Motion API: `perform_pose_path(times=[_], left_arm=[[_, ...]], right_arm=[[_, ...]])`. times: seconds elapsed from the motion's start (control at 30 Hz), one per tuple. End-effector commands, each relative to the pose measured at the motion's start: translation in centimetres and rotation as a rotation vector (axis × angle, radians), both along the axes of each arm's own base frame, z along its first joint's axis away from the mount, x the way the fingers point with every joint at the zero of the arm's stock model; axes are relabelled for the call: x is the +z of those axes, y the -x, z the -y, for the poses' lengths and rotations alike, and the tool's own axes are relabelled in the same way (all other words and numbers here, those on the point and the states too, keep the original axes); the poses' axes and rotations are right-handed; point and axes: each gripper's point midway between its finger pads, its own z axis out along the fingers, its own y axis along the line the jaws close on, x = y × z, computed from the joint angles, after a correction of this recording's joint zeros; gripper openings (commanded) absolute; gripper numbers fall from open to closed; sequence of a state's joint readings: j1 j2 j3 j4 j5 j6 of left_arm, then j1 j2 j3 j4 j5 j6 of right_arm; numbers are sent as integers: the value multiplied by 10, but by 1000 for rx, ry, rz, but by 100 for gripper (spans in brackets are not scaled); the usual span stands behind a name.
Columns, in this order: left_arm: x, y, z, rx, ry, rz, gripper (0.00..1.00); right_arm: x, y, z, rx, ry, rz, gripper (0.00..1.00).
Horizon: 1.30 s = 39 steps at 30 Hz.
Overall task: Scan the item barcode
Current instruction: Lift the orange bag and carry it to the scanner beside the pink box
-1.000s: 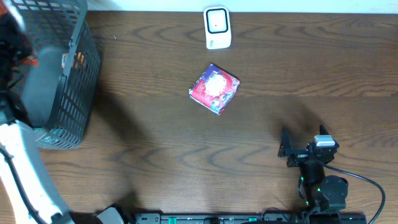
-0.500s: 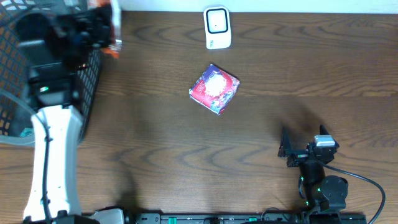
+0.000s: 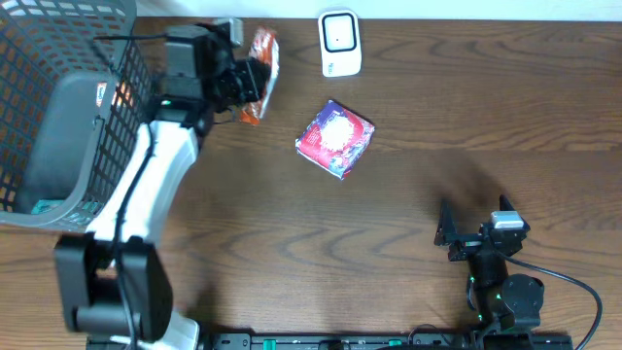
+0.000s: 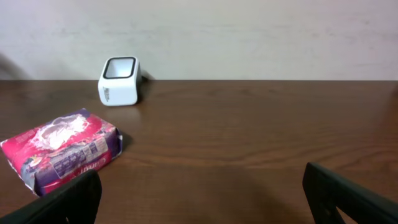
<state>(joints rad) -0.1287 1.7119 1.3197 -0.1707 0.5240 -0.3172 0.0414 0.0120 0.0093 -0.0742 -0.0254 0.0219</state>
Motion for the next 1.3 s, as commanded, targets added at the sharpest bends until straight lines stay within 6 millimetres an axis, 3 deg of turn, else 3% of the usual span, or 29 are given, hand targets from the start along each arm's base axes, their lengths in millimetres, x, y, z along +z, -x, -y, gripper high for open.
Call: perform_pose_path(times=[0.0,0.1,0.3,0.43,0.57,0.73,0.83,1.0,1.1,1.17,1.2,1.27], left_arm=[[-33,-5,14,-23,-43,-54,7],[-71,-4,25,-29,-84,-124,7],[-127,-5,18,48,-228,-214,8],[-151,5,24,27,-252,-276,8],[-163,15,37,-5,-267,-310,8],[-163,25,58,-53,-276,-305,17],[-163,30,70,-78,-280,-301,29],[-154,26,73,-79,-270,-270,32],[-132,19,69,-62,-251,-222,43],[-109,13,64,-45,-235,-177,44],[-81,7,58,-26,-217,-121,46],[-53,3,49,-13,-209,-58,48]], right_arm=[[-1,0,1,-9,-14,0,99],[-1,0,1,-9,-14,0,99],[-1,0,2,-10,-14,0,99],[-1,0,2,-10,-14,-1,99],[-1,0,1,-9,-14,0,99],[-1,0,1,-10,-14,0,99],[-1,0,2,-10,-14,0,99],[-1,0,2,-10,-14,-1,99],[-1,0,1,-10,-14,-1,99],[-1,0,1,-10,-14,0,99],[-1,0,1,-10,-14,-1,99],[-1,0,1,-9,-14,0,99]])
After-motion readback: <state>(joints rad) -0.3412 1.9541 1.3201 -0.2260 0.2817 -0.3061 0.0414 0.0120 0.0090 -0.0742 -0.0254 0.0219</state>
